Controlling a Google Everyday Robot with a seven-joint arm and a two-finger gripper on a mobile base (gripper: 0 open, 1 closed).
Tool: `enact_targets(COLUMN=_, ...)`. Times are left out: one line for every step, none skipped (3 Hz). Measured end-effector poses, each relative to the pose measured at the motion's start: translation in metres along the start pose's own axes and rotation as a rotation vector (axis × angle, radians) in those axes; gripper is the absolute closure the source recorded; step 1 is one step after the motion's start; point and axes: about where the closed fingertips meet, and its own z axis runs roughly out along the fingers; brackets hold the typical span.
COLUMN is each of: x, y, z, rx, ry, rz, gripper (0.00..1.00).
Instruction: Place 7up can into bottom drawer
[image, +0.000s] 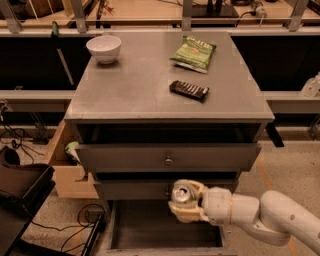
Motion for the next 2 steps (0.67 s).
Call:
enact_targets(x=0.106, y=0.032, z=-0.034, rx=-0.139, ry=-0.071, rz=0.13, gripper=1.0)
enact_targets(x=0.161, y=0.035, z=-0.032, rx=-0.251, ry=-0.086, rz=0.219, gripper=1.0)
